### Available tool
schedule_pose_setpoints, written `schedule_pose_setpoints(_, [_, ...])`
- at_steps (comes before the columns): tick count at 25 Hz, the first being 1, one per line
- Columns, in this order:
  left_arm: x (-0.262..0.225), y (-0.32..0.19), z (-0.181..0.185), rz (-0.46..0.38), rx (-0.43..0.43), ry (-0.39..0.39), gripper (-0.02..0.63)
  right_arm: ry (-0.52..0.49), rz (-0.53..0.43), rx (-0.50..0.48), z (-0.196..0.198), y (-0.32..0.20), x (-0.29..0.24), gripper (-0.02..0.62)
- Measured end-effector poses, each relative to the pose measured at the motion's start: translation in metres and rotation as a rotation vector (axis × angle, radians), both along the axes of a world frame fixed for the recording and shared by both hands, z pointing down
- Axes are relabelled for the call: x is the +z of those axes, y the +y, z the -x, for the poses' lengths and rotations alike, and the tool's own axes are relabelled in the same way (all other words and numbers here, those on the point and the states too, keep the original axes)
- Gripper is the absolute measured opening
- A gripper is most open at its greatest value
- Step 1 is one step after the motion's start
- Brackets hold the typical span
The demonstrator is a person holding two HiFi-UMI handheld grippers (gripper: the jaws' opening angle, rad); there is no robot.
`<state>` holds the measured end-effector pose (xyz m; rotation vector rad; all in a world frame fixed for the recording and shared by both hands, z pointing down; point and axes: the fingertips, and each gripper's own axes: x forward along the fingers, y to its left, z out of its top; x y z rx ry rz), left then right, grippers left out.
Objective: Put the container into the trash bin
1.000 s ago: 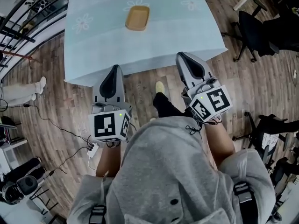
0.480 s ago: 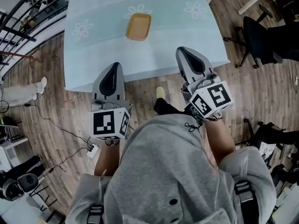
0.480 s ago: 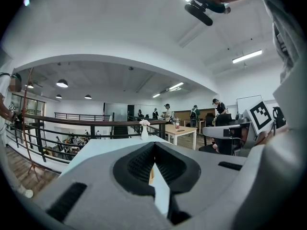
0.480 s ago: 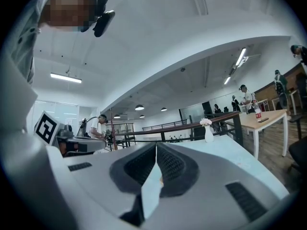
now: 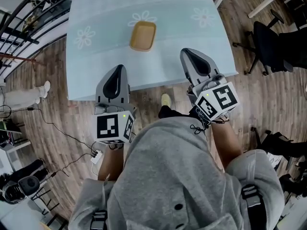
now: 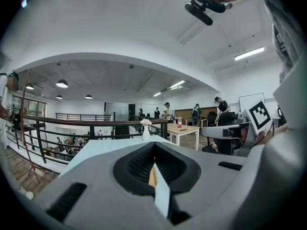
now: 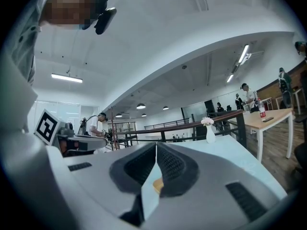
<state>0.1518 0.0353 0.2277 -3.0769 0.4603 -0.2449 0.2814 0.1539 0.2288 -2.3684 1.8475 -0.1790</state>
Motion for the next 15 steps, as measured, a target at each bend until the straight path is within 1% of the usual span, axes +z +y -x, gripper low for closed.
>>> schedule_pose_setpoints(5, [0.001,-0.005,-0.016,0.009,0.001,0.008,0.02,-0.005,0.005,-0.027,-0.016,-0.012,0.003,0.031])
schedule_pose_setpoints(11, [0.007,-0.009,-0.037,0.004,0.001,-0.006,0.02,-0.012,0.0,-0.054,-0.036,-0.024,0.009,0.031])
schedule_pose_setpoints(15, [0.008,-0.013,-0.042,-0.003,0.005,-0.008,0.02,-0.017,-0.006,-0.065,-0.043,-0.032,0.01,0.031])
